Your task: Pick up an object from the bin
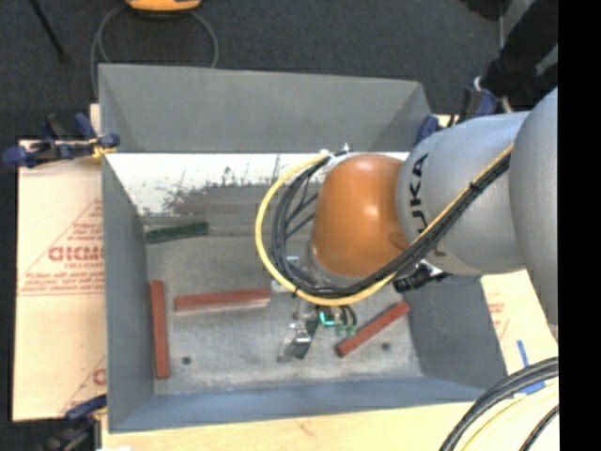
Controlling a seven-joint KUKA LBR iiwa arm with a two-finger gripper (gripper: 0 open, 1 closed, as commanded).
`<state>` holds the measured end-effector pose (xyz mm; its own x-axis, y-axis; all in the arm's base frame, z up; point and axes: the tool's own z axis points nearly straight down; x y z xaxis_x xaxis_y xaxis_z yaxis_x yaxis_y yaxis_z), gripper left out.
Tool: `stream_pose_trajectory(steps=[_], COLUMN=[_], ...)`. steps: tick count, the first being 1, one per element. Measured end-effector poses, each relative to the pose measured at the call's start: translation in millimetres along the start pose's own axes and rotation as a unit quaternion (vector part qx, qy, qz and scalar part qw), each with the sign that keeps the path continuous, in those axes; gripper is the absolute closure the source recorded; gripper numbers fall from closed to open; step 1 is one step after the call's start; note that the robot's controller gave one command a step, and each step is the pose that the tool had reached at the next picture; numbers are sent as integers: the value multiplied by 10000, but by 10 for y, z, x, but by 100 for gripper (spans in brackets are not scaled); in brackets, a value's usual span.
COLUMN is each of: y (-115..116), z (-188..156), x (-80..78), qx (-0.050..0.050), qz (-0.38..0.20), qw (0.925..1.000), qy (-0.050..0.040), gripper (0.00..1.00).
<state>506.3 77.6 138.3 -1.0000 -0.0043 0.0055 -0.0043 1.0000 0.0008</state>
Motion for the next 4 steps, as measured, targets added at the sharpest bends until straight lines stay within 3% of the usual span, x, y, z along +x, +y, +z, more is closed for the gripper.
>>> stream_pose_trajectory(steps=[1, 2, 3, 4], y=[-3, 17, 224, 223], z=[-41, 353, 562, 562], x=[-20, -564, -577, -577], qx=[-4, -9, 2, 1], qz=[12, 56, -260, -257], qw=[10000, 10000, 9997, 9997], qy=[-38, -81, -49, -49], gripper=[0, 0, 100, 100])
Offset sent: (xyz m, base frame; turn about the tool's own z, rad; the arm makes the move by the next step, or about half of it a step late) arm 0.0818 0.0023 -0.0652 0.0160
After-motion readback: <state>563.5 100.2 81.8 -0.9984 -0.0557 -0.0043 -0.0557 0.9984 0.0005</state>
